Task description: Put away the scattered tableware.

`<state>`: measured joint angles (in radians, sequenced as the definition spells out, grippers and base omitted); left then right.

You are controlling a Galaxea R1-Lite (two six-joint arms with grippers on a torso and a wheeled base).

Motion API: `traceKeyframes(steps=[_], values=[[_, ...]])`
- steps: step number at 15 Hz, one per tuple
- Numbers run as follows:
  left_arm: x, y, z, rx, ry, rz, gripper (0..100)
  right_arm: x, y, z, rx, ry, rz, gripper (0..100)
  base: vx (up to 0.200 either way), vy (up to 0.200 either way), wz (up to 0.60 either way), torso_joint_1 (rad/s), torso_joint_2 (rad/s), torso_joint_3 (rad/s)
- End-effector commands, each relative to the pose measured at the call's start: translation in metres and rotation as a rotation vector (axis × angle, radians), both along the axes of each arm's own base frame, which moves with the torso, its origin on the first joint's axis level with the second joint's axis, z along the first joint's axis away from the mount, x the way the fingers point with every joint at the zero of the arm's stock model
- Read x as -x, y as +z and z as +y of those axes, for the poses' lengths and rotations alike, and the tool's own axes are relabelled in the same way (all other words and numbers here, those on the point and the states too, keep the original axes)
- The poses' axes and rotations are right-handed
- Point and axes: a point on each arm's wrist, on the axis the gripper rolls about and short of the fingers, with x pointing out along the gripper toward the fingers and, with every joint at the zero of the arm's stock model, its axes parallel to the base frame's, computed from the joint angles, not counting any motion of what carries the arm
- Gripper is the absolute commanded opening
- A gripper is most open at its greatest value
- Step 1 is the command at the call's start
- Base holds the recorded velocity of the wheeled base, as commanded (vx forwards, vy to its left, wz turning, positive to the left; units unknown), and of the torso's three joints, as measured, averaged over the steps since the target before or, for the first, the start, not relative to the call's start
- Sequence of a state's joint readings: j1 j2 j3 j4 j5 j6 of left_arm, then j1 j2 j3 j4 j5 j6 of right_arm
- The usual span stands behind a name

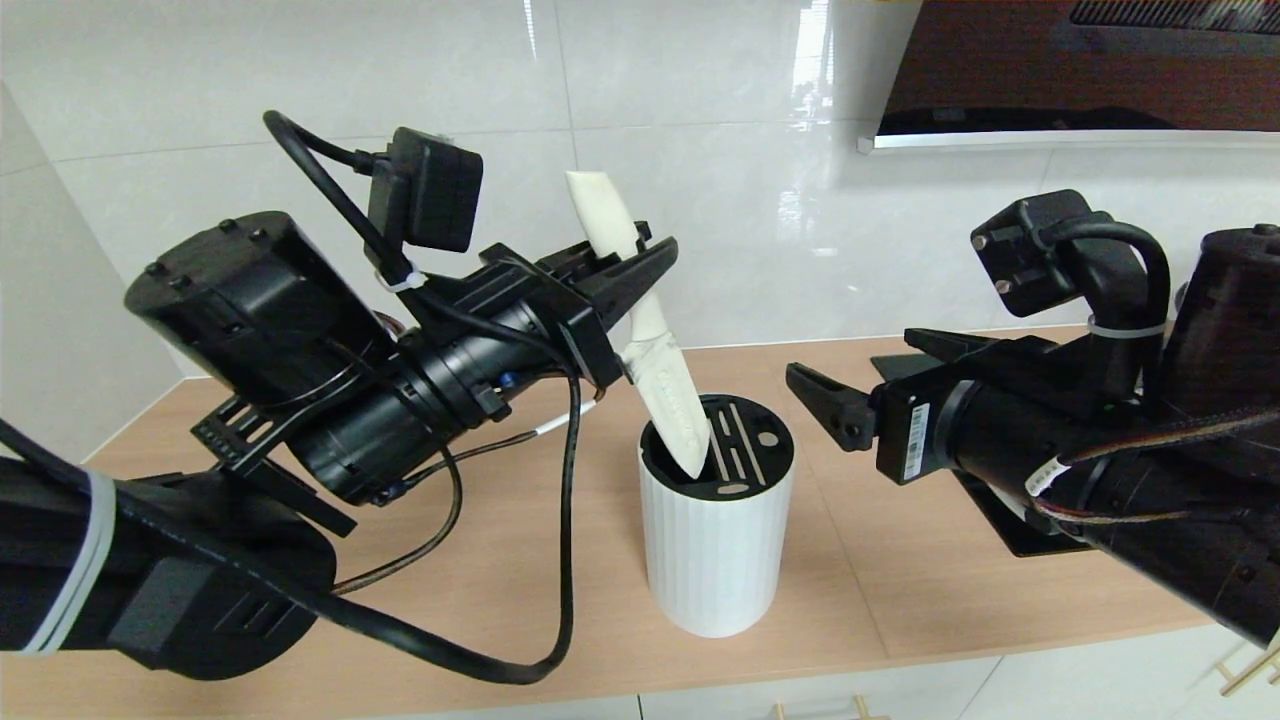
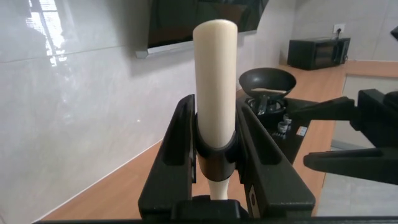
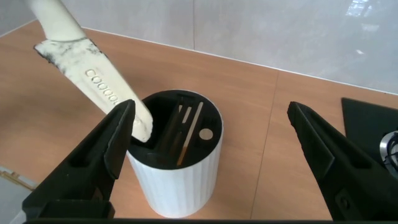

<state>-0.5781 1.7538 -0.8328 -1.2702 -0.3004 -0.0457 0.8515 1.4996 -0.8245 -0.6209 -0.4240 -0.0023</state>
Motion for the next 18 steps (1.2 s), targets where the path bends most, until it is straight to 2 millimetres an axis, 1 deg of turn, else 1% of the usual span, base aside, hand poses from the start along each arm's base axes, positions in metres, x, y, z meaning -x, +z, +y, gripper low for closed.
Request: traceKeyframes(steps=[1,5,6,8,14,18], values=[[-0.005,-0.007,-0.003,-0.012,0.001,0.017,0,-0.001,-0.003,0.001,0.008,0.001,0.006,100,0.000,0.000,0.00,0.000,0.00,0.000],[-0.010,-0.016,-0.006,-0.030,0.002,0.039,0,-0.003,-0.005,0.003,0.015,0.001,0.012,100,0.000,0.000,0.00,0.000,0.00,0.000],[-0.014,-0.024,-0.009,-0.047,0.003,0.055,0,-0.003,-0.006,0.003,0.016,0.001,0.014,100,0.000,0.000,0.00,0.000,0.00,0.000],[-0.019,-0.033,-0.012,-0.061,0.002,0.076,0,-0.003,-0.006,0.004,0.018,0.001,0.015,100,0.000,0.000,0.00,0.000,0.00,0.000],[-0.029,-0.055,-0.021,-0.088,-0.001,0.118,0,-0.003,-0.007,0.004,0.020,-0.001,0.016,100,0.000,0.000,0.00,0.000,0.00,0.000],[-0.033,-0.068,-0.029,-0.099,-0.009,0.134,0,-0.003,-0.007,0.004,0.020,0.001,0.016,100,0.000,0.000,0.00,0.000,0.00,0.000]])
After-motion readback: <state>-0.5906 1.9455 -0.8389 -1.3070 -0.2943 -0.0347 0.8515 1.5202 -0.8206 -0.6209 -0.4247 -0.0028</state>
